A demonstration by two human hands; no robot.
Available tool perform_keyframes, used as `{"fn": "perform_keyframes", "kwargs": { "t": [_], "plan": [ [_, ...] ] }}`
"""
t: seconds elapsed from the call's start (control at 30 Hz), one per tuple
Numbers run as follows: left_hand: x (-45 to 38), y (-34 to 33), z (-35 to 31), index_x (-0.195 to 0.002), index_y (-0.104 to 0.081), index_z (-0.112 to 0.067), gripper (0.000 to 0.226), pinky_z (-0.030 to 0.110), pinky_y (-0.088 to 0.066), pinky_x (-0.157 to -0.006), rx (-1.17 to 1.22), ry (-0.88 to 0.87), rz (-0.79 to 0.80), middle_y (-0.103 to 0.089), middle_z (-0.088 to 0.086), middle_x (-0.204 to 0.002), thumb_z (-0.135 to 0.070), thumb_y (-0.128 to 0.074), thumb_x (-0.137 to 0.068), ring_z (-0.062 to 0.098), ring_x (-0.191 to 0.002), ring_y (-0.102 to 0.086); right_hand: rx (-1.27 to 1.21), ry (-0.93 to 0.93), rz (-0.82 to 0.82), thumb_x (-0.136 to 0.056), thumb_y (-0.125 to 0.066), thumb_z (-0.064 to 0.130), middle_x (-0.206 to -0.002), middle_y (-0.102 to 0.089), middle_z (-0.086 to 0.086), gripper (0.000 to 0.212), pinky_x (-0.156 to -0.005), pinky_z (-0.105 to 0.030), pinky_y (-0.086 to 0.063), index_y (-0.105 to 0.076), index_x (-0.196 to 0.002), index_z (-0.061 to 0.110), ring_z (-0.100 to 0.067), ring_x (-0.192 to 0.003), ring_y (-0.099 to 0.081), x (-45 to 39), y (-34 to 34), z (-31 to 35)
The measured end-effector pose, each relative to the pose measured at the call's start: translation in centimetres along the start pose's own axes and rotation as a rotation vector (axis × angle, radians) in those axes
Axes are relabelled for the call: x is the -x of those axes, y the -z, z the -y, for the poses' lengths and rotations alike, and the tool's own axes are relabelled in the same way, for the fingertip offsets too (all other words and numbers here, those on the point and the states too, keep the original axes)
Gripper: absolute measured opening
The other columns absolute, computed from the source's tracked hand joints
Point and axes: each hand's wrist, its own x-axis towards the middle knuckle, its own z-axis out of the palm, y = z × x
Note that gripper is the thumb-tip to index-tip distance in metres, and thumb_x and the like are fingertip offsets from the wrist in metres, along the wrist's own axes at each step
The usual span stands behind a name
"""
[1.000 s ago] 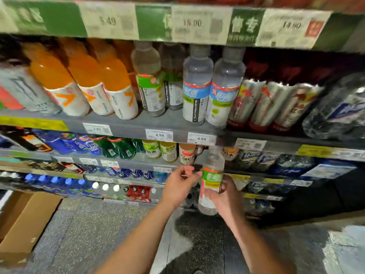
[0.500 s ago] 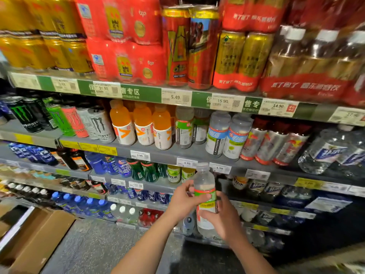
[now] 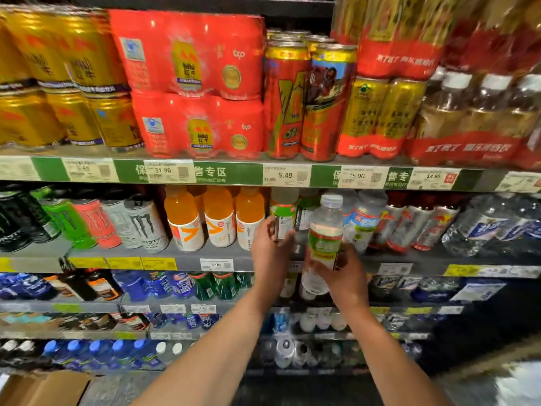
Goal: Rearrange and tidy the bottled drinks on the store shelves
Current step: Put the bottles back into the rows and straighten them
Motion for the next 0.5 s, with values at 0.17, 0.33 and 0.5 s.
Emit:
{"fn": "perform_keyframes", "kwargs": {
  "t": [0.17,0.33,0.5],
  "plan": [
    [-1.4,-1.9,1.0,-0.127,-0.051,-0.035,0.057,0.026,-0.048,-0.088,-0.113,-0.169,-0.040,-0.062,-0.015,-0.120,-0.021,-0.077,-0.078,0.004,-0.111,-0.057,0.024,0.048,-0.011,-0.074,-0.087,0.029,-0.118,-0.070,0.006,0.067,-0.090,-0.034,-0.053,-0.054,-0.132,0.023,-0.010,-0.107,-0.066,-1.0,0.4,0.2],
    [-2.4,-4.4,1.4,-0.151,-0.034,-0.019,0.084,0.041,-0.039,-0.115,-0.179,-0.060,-0.174,-0.047,0.001,-0.152,-0.035,-0.080,-0.082,0.020,-0.140,-0.043,0.083,0.179,-0.004,-0.073,-0.086,0.035,-0.123,-0.060,0.004,0.067,-0.093,-0.035,-0.054,-0.055,-0.132,0.023,-0.012,-0.111,-0.061,-2.1,1.3,-0.3],
    [-2.8,-6.2,0.5,-0.151,-0.029,-0.013,0.084,0.046,-0.045,-0.108,-0.252,-0.033,-0.328,-0.051,0.008,-0.148,-0.031,-0.078,-0.085,0.028,-0.134,-0.051,0.059,0.212,0.037,-0.073,-0.086,0.034,-0.127,-0.052,0.003,0.068,-0.094,-0.042,-0.053,-0.055,-0.133,0.026,-0.017,-0.113,-0.059,-2.9,1.9,-0.8]
  ]
}}
